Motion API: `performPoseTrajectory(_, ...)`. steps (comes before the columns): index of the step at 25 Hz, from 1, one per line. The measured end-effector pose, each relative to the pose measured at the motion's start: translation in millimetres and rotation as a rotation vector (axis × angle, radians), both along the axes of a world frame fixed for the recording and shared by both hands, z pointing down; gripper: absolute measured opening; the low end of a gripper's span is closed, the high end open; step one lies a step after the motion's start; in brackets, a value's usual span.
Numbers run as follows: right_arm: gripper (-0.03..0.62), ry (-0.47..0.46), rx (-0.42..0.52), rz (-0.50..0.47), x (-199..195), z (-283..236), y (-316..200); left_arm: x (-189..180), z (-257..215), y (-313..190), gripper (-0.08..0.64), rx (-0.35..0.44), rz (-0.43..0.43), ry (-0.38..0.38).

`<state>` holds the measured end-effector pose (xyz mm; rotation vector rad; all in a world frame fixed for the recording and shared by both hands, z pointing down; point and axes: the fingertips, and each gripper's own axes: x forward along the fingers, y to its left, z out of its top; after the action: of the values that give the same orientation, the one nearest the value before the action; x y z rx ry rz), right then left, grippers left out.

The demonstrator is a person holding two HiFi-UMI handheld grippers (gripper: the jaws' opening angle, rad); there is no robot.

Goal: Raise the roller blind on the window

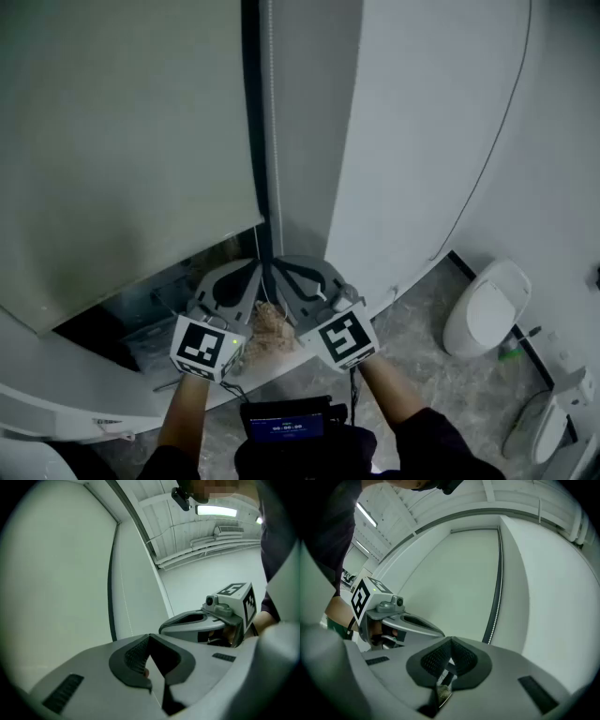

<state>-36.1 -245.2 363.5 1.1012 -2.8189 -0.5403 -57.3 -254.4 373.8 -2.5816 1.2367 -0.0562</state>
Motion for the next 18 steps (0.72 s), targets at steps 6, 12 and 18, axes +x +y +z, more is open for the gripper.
performPoseTrajectory(6, 0.008, -0.005, -0.006, 0.001, 1.7, 1.7, -0.7, 0.7, 1.6, -2.6, 0.008, -0.008, 0.003, -0.002)
performPoseTrajectory(12, 0.008, 0.006, 0.016, -0.012, 1.1, 5.8, -1.9, 2.7, 2.6, -8.1, 0.008, -0.006, 0.009, 0.006)
performPoseTrajectory(18, 0.009, -0.034, -0.022, -0.039, 0.9, 7.4, -4.5, -0.1, 10.1, -53.3, 0.076, -0.067, -0.001, 0.031)
